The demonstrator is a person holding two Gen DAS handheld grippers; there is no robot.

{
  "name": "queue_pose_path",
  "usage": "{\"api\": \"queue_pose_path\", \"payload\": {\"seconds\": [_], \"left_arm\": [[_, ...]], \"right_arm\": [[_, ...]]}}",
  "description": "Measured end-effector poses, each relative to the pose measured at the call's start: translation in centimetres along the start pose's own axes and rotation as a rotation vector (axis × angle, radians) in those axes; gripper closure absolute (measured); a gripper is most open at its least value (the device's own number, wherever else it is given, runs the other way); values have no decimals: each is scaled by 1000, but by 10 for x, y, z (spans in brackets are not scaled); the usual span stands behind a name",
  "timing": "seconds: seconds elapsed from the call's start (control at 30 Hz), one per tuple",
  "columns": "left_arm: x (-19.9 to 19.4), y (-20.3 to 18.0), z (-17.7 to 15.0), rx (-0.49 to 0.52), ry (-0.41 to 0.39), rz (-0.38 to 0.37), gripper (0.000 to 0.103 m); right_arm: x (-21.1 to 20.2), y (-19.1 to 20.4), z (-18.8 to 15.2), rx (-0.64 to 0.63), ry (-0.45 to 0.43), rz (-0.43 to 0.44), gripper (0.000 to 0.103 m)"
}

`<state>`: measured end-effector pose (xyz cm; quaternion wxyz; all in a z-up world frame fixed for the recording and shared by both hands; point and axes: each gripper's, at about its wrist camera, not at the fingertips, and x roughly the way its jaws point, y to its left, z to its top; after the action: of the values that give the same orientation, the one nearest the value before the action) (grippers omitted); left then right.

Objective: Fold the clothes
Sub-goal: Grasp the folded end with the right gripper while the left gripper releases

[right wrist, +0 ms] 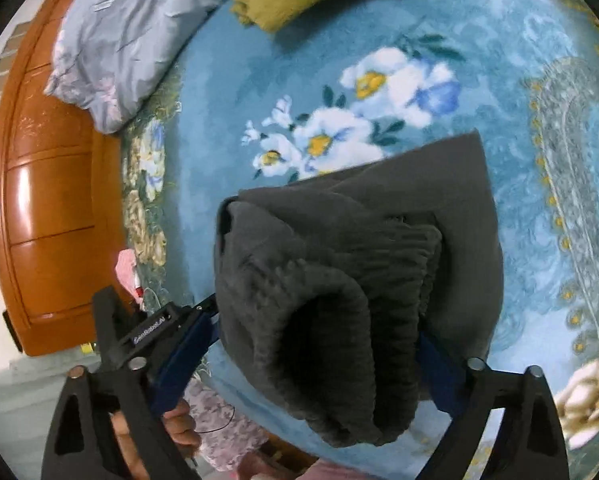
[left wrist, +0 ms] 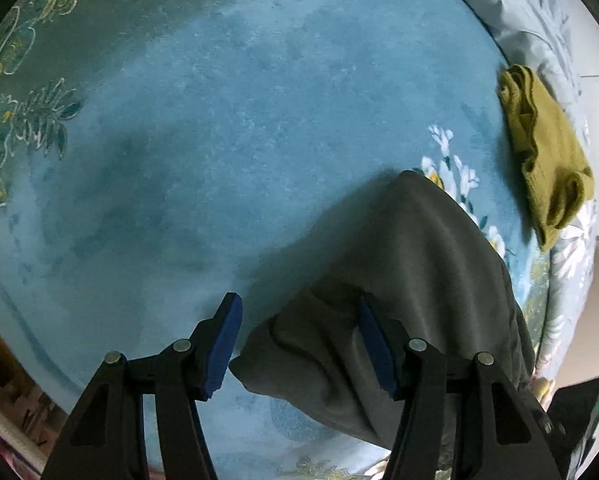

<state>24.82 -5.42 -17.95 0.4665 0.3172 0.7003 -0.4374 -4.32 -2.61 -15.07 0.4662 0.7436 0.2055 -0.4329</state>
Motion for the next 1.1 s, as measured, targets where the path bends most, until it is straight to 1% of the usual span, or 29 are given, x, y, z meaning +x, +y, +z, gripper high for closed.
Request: {"api": "queue_pose_path", "payload": {"seconds": [0.03, 0.07, 0.1, 0.13, 0.17, 0.2, 0.23, 0.3, 0.4, 0.43, 0.5, 0.53, 0.6, 0.67, 0.73, 0.8, 0.83, 0.9, 0.93, 1.0, 1.03, 1.1], "left_arm": [[0, 0, -3, 1, 4, -25, 50], [1, -1, -5, 0, 10, -52, 51], [2, -2, -8, 0, 15, -75, 54], [2, -6, -11, 9, 19, -89, 56], [2, -9, -13, 19, 23, -100, 58], [2, -14, -16, 33, 29, -113, 62], [2, -20, -18, 49, 39, -125, 63], [2, -34, -24, 97, 60, -152, 63], [5, -50, -34, 182, 82, -150, 63], [7, -55, -39, 205, 88, -145, 62], [10, -61, -42, 216, 85, -120, 62], [12, -64, -44, 220, 82, -106, 62], [7, -66, -42, 225, 72, -106, 62], [1, -68, -40, 229, 61, -109, 62], [-6, -70, -38, 234, 49, -112, 62], [-12, -72, -35, 238, 38, -115, 62], [-15, -72, -34, 241, 32, -116, 60], [-21, -74, -32, 245, 21, -119, 60], [-24, -81, -34, 279, 18, -122, 60], [-24, -100, -44, 372, 32, -126, 60], [-22, -109, -48, 419, 44, -129, 60], [-14, -126, -59, 515, 63, -123, 60]], "right_arm": [[-1, -1, 2, 10, -1, 5, 26], [-6, -5, 3, 22, -8, 18, 33], [-11, -8, 4, 33, -15, 31, 46], [-15, -12, 5, 45, -23, 44, 55], [-20, -15, 6, 57, -30, 57, 58], [-25, -18, 6, 68, -37, 70, 62], [-30, -22, 7, 80, -45, 83, 65], [-45, -27, 7, 75, -61, 98, 65], [-66, -33, 5, 48, -79, 93, 65], [-70, -36, 5, 44, -85, 75, 65], [-72, -45, 8, 45, -93, 28, 65], [-68, -50, 10, 60, -86, 8, 62], [-58, -61, 14, 96, -66, -19, 61], [-52, -62, 15, 100, -48, -18, 60], [-54, -58, 14, 72, -45, -9, 58], [-66, -55, 14, 38, -66, -12, 58], [-73, -55, 13, 29, -90, -31, 58], [-91, -54, 13, 7, -148, -95, 58], [-98, -51, 12, -9, -169, -113, 57], [-105, -40, 10, -51, -183, -102, 57], [-103, -31, 10, -83, -168, -81, 57], [-91, -7, 7, -187, -114, -42, 57]]}}
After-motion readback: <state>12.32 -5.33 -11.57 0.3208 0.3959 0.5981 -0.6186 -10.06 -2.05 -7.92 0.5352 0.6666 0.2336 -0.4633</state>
